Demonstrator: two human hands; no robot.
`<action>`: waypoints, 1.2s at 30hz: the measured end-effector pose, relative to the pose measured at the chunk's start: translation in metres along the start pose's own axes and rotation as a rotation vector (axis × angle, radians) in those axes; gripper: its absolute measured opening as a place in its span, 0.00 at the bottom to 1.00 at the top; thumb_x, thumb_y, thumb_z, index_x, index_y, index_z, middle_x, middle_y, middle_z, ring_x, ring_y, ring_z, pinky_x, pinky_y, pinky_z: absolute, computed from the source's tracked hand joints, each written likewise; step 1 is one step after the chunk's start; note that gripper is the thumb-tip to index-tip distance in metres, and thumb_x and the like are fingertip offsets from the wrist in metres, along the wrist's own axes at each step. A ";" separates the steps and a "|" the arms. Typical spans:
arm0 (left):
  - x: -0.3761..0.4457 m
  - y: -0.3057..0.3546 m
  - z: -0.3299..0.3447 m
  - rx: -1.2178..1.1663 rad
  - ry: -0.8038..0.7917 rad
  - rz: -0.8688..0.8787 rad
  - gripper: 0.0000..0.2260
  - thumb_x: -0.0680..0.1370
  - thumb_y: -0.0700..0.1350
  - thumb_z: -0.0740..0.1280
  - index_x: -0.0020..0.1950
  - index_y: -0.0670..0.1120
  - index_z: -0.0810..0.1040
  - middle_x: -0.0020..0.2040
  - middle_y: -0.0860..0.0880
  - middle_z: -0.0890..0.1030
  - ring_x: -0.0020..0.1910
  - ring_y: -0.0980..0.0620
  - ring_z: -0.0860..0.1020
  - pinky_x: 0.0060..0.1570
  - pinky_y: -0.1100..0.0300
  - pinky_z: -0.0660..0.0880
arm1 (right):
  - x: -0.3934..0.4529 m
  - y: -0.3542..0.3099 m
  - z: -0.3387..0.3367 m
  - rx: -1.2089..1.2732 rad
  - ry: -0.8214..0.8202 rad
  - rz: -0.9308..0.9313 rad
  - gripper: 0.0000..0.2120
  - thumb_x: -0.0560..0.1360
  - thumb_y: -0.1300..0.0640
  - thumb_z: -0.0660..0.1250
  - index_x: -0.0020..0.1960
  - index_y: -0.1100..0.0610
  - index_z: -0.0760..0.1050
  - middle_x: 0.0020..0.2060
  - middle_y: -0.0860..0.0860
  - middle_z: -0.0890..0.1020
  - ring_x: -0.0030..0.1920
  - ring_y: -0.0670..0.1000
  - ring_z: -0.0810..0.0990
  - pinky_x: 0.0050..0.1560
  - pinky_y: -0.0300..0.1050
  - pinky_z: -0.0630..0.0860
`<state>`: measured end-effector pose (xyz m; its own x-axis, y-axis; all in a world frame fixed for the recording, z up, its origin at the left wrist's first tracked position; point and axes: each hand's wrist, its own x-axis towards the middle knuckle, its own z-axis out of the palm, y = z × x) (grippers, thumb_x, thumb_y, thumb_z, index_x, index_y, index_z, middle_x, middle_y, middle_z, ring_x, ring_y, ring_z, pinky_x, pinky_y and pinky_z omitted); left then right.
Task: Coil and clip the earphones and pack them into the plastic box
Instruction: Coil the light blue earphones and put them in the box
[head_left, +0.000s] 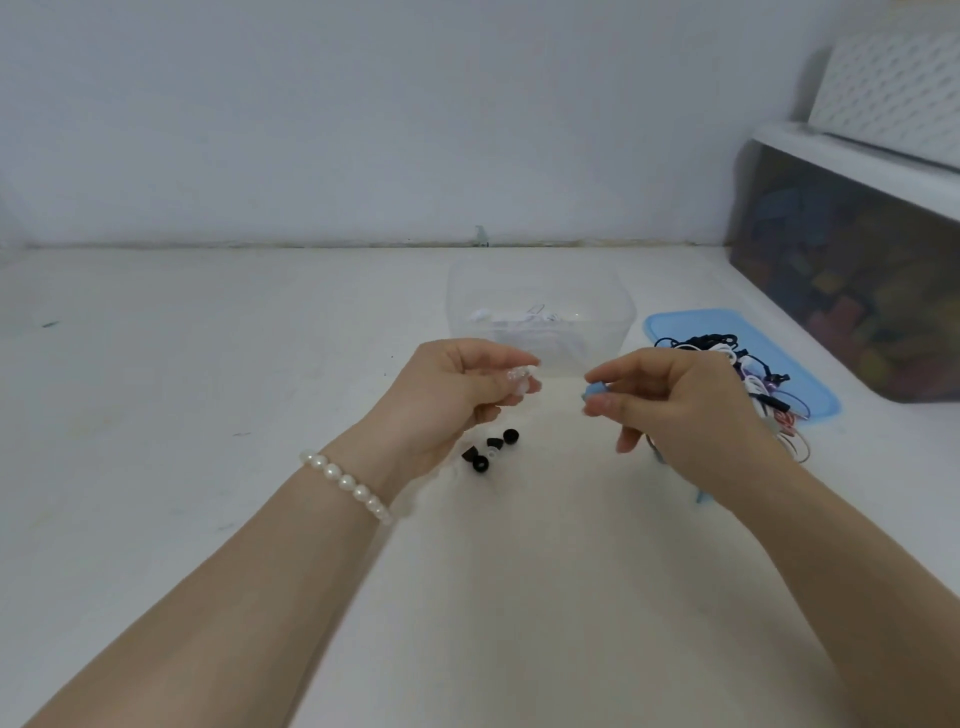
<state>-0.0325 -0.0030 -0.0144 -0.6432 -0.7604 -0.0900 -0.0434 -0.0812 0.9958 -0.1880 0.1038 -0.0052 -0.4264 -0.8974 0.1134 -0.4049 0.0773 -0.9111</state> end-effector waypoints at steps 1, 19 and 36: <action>0.001 0.000 -0.001 -0.022 0.017 -0.018 0.07 0.75 0.35 0.66 0.45 0.45 0.81 0.34 0.51 0.83 0.32 0.59 0.76 0.34 0.67 0.71 | 0.000 0.000 0.000 0.004 -0.002 0.006 0.06 0.69 0.65 0.71 0.41 0.54 0.79 0.35 0.52 0.84 0.22 0.45 0.75 0.23 0.29 0.67; 0.010 -0.020 -0.007 0.932 0.109 0.197 0.07 0.77 0.42 0.64 0.51 0.48 0.81 0.44 0.52 0.79 0.41 0.53 0.76 0.37 0.68 0.67 | 0.003 0.009 0.004 -0.060 -0.024 -0.072 0.09 0.69 0.62 0.72 0.39 0.48 0.79 0.39 0.56 0.84 0.42 0.63 0.82 0.36 0.47 0.80; 0.000 0.006 -0.016 0.170 0.116 0.129 0.02 0.70 0.35 0.72 0.39 0.41 0.81 0.32 0.49 0.83 0.33 0.57 0.81 0.37 0.68 0.77 | 0.005 0.006 -0.002 -0.026 -0.073 -0.009 0.05 0.69 0.65 0.71 0.42 0.57 0.81 0.30 0.50 0.84 0.23 0.45 0.74 0.30 0.39 0.76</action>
<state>-0.0204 -0.0134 -0.0083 -0.5604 -0.8269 0.0466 -0.1006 0.1238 0.9872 -0.1944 0.1008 -0.0088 -0.3628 -0.9274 0.0915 -0.4300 0.0795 -0.8993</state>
